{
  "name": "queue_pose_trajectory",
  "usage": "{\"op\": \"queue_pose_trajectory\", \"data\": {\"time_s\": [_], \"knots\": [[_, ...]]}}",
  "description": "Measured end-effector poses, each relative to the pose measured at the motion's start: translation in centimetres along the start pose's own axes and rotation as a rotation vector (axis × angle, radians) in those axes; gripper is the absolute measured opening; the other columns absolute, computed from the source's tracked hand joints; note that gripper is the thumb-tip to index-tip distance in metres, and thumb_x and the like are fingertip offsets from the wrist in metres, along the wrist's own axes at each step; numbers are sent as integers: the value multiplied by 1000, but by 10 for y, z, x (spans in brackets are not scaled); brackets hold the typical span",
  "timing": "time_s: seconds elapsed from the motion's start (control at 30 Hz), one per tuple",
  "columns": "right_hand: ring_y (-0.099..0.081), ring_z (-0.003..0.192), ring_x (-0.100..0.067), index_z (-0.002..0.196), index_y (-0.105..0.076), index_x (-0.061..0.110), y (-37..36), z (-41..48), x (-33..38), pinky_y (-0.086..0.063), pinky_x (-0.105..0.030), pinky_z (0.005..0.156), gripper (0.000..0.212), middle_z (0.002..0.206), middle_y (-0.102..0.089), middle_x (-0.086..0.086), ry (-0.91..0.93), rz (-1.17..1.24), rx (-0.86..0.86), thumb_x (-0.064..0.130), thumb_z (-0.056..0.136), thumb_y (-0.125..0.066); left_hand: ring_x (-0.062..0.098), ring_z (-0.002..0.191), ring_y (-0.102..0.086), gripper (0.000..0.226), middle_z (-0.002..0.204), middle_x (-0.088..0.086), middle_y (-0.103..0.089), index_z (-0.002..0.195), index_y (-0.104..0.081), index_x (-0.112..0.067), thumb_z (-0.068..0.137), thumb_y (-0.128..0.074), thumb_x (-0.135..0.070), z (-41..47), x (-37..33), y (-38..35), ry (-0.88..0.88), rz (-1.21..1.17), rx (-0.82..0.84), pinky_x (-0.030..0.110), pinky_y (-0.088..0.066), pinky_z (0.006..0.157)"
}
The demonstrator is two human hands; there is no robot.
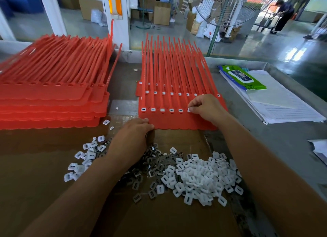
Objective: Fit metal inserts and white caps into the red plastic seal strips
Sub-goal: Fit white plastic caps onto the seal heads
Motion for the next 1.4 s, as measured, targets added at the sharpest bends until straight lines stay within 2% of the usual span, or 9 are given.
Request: {"op": "queue_pose_trajectory", "data": {"time_s": [0.23, 0.4, 0.57, 0.7, 0.87, 0.97, 1.1, 1.2, 1.4], "knots": [[-51, 81, -6, 84, -68, 15, -3, 3, 2, -41, -25, 76, 6, 86, -58, 7, -14, -82, 18, 10, 82, -65, 18, 124, -41, 41, 135, 3, -48, 122, -56, -19, 85, -49, -2, -1, -1, 1, -4, 7, -2, 28, -31, 102], [-53, 82, -7, 68, -58, 26, -2, 4, -2, -44, -27, 78, 22, 81, -57, 10, -73, -57, 10, 10, 79, -69, 17, 125, -40, 41, 136, 2, -46, 123, -55, -19, 86, -49, -4, -2, -2, 2, -1, 15, -6, 28, -31, 102], [-52, 94, -16, 71, -52, 24, 0, 5, -8, -45, -35, 89, 26, 93, -57, 2, -190, 1, -3, 9, 74, -73, 17, 126, -40, 41, 136, 3, -46, 123, -55, -18, 85, -49, -2, -2, -3, 2, -2, 9, 2, 28, -31, 102], [-51, 75, -13, 75, -61, 14, 0, 7, -7, -42, -32, 77, 14, 75, -56, 4, -230, -5, 17, 8, 73, -73, 20, 124, -42, 40, 133, 6, -49, 120, -57, -16, 84, -50, 0, -2, -4, 2, -12, -2, -2, 30, -32, 101], [-50, 71, -13, 62, -54, 16, 2, 8, -9, -44, -32, 77, 24, 72, -55, 3, -235, -18, -5, 8, 72, -74, 20, 124, -42, 39, 133, 5, -49, 120, -58, -17, 84, -50, -2, -1, -4, 2, -10, -6, -3, 29, -32, 101], [-48, 63, -7, 59, -51, 15, 3, 7, -11, -43, -29, 67, 28, 71, -56, 2, -197, -10, -37, 9, 72, -74, 19, 125, -41, 39, 134, 5, -49, 120, -57, -17, 85, -49, -3, -2, -3, 2, -9, -7, -4, 29, -31, 101], [-50, 77, -10, 67, -51, 24, 4, 3, -12, -38, -27, 70, 26, 77, -51, 8, -138, -6, -98, 13, 75, -73, 18, 125, -41, 38, 134, 4, -49, 120, -57, -17, 85, -49, -3, -1, -3, 3, -10, -4, -11, 27, -31, 101], [-51, 85, -11, 75, -54, 20, 5, -2, -8, -38, -25, 72, 16, 86, -56, 5, -82, -26, -112, 13, 80, -67, 17, 125, -41, 38, 134, 3, -49, 120, -57, -18, 86, -49, -4, -1, -3, 3, -8, 0, -12, 27, -30, 101], [-52, 81, -4, 85, -60, 19, 14, -30, 10, -35, -14, 62, 3, 88, -58, 7, 10, 20, -6, 17, 86, -62, 17, 125, -40, 40, 135, 3, -48, 121, -57, -18, 86, -47, -3, 0, -2, 2, 11, 3, -6, 27, -29, 103]]}}
Point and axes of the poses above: each hand's wrist, its own z-axis towards the middle knuckle, its own y-axis out of the back of the hand, x = y × z, the point moved 10 cm from there along z, towards the middle knuckle
